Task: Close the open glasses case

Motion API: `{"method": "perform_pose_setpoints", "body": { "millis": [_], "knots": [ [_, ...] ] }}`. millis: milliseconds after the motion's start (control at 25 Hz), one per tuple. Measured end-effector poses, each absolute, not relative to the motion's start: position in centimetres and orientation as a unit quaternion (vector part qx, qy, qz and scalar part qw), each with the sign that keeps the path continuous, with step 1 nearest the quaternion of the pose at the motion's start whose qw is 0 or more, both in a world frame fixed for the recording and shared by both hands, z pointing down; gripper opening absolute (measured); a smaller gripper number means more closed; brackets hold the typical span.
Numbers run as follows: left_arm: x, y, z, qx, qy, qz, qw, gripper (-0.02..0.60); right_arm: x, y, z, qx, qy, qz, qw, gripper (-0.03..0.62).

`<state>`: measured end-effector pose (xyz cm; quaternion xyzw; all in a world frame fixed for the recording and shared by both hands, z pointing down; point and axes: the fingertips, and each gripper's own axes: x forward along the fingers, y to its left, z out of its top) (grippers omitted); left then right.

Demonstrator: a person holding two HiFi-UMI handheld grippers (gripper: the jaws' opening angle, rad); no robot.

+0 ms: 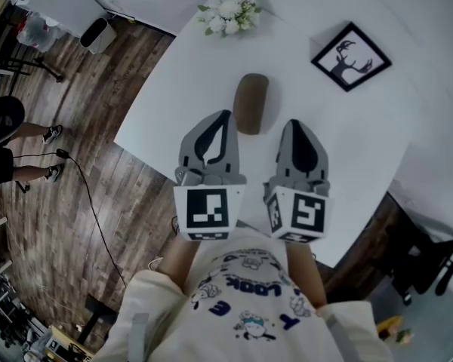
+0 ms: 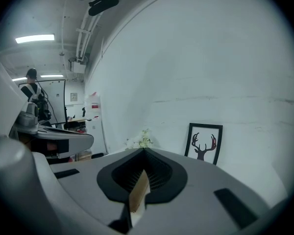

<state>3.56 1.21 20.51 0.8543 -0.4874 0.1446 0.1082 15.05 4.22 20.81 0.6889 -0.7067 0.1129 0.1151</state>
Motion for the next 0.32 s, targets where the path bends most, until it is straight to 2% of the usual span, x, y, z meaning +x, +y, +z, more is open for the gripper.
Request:
{"method": "perform_pose_setpoints", "body": {
  "millis": [320],
  "knots": [
    [3.45, 1.25, 20.44, 0.853, -0.49, 0.144, 0.108, 0.0, 15.07, 4.48, 21.09, 0.69, -0.705, 0.119, 0.117, 0.0]
  ]
}}
